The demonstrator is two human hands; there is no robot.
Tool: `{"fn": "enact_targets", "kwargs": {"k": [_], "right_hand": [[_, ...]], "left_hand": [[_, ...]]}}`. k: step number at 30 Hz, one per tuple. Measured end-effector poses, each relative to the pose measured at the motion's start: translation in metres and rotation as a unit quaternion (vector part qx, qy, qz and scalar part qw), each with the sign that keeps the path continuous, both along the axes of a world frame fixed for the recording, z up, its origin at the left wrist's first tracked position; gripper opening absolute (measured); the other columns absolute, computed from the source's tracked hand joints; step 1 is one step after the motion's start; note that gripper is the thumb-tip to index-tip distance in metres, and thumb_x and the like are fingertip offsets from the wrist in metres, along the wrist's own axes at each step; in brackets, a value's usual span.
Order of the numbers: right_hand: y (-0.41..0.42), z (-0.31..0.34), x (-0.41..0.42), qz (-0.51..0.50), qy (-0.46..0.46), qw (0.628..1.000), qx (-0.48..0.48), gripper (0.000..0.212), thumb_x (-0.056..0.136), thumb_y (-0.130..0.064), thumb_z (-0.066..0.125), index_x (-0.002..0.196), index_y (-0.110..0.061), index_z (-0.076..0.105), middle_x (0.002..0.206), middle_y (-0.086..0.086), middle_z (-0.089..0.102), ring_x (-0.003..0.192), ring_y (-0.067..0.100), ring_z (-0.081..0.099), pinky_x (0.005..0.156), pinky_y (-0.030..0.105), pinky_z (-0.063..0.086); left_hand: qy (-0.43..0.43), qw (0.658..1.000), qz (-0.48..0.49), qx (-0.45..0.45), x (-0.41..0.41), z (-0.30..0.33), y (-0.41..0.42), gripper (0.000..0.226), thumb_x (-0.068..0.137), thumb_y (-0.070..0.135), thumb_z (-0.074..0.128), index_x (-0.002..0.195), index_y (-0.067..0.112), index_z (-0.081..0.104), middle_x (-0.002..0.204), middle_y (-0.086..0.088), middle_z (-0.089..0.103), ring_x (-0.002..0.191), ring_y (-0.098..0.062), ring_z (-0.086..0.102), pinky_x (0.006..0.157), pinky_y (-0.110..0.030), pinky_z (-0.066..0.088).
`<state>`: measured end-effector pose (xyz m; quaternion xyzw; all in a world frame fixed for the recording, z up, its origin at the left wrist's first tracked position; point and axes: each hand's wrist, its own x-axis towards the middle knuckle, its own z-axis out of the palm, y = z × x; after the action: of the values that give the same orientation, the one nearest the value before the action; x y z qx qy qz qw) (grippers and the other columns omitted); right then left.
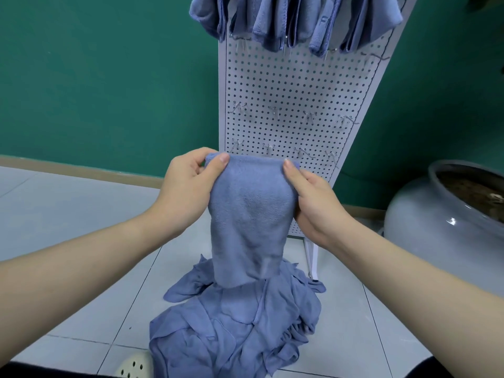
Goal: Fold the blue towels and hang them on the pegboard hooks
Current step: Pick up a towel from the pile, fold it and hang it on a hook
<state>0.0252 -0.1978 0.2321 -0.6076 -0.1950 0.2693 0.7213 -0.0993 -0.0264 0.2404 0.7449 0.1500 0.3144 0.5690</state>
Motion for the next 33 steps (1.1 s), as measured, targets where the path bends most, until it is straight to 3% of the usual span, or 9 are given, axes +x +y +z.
{"fn": "enact_targets", "kwargs": {"k": [6, 10, 15, 17, 19, 23, 26, 30, 33], "right_hand": [[-0.004, 0.01, -0.005, 0.002, -0.028, 0.999, -0.033, 0.048, 0.105, -0.034, 0.057, 0.125, 0.01, 0.064, 0.121, 0.021, 0.073, 0.117, 0.033, 0.069, 0.1, 0.038, 0.055], [-0.006, 0.025, -0.014, -0.027, -0.049, 0.998, 0.0, 0.042, 0.106, -0.035, 0.054, 0.123, 0.002, 0.065, 0.12, 0.021, 0.072, 0.101, 0.022, 0.072, 0.088, 0.035, 0.06], [-0.013, 0.049, -0.022, -0.027, -0.059, 0.996, 0.052, 0.041, 0.107, -0.033, 0.051, 0.128, 0.0, 0.064, 0.122, 0.02, 0.072, 0.108, 0.028, 0.072, 0.091, 0.039, 0.061], [-0.015, 0.051, -0.023, -0.023, -0.044, 0.997, 0.059, 0.043, 0.107, -0.034, 0.051, 0.129, 0.0, 0.063, 0.122, 0.019, 0.073, 0.113, 0.031, 0.071, 0.093, 0.04, 0.061], [-0.017, 0.051, -0.023, -0.019, -0.038, 0.998, 0.054, 0.046, 0.107, -0.036, 0.051, 0.13, 0.003, 0.062, 0.123, 0.022, 0.072, 0.115, 0.035, 0.07, 0.094, 0.044, 0.06], [-0.018, 0.049, -0.023, -0.02, -0.043, 0.998, 0.042, 0.046, 0.106, -0.035, 0.053, 0.127, 0.005, 0.062, 0.121, 0.027, 0.071, 0.107, 0.035, 0.072, 0.093, 0.048, 0.06], [-0.016, 0.045, -0.022, -0.025, -0.048, 0.998, 0.022, 0.047, 0.106, -0.034, 0.054, 0.127, 0.007, 0.061, 0.12, 0.028, 0.071, 0.111, 0.038, 0.071, 0.094, 0.05, 0.058], [-0.01, 0.035, -0.024, -0.04, -0.066, 0.997, -0.008, 0.043, 0.103, -0.033, 0.06, 0.118, 0.007, 0.065, 0.116, 0.028, 0.071, 0.1, 0.032, 0.071, 0.096, 0.055, 0.056], [-0.007, 0.028, -0.025, -0.051, -0.09, 0.994, -0.03, 0.04, 0.101, -0.032, 0.064, 0.109, 0.006, 0.07, 0.11, 0.024, 0.074, 0.092, 0.025, 0.07, 0.094, 0.05, 0.057]], "left_hand": [[-0.019, 0.999, 0.021, -0.018, 0.0, 0.001, -0.003, 0.024, 0.106, 0.024, 0.056, 0.097, 0.011, 0.073, 0.085, -0.005, 0.072, 0.073, -0.013, 0.063, 0.065, -0.03, 0.051], [-0.084, 0.993, 0.076, 0.026, -0.004, 0.012, -0.018, 0.029, 0.106, 0.028, 0.057, 0.083, 0.011, 0.065, 0.072, -0.004, 0.054, 0.065, -0.014, 0.045, 0.059, -0.029, 0.038], [-0.119, 0.992, 0.045, -0.004, -0.012, 0.033, -0.025, 0.022, 0.099, 0.036, 0.067, 0.083, 0.021, 0.066, 0.067, -0.019, 0.054, 0.061, -0.02, 0.043, 0.05, -0.033, 0.036], [-0.088, 0.993, -0.018, -0.072, -0.013, 0.033, -0.028, 0.025, 0.087, 0.039, 0.075, 0.091, 0.015, 0.071, 0.077, -0.012, 0.069, 0.067, -0.019, 0.06, 0.058, -0.028, 0.049], [-0.026, 0.99, -0.082, -0.115, -0.01, 0.025, -0.028, 0.037, 0.075, 0.036, 0.087, 0.099, 0.01, 0.074, 0.095, -0.008, 0.079, 0.084, -0.022, 0.073, 0.073, -0.037, 0.057], [0.052, 0.979, -0.123, -0.154, -0.007, 0.01, -0.028, 0.052, 0.065, 0.024, 0.093, 0.112, 0.01, 0.075, 0.11, -0.006, 0.079, 0.11, -0.028, 0.073, 0.102, -0.056, 0.054], [0.062, 0.982, -0.105, -0.145, -0.006, 0.009, -0.031, 0.05, 0.066, 0.022, 0.088, 0.114, 0.014, 0.074, 0.109, -0.001, 0.079, 0.106, -0.023, 0.074, 0.095, -0.05, 0.06], [0.037, 0.987, -0.068, -0.14, 0.0, 0.004, -0.033, 0.033, 0.074, 0.008, 0.088, 0.105, 0.014, 0.076, 0.099, 0.002, 0.08, 0.09, -0.013, 0.076, 0.071, -0.027, 0.059], [0.021, 0.991, -0.027, -0.129, 0.004, -0.001, -0.033, 0.031, 0.075, 0.006, 0.089, 0.103, 0.014, 0.077, 0.098, 0.001, 0.08, 0.093, -0.015, 0.077, 0.076, -0.029, 0.059]]}}
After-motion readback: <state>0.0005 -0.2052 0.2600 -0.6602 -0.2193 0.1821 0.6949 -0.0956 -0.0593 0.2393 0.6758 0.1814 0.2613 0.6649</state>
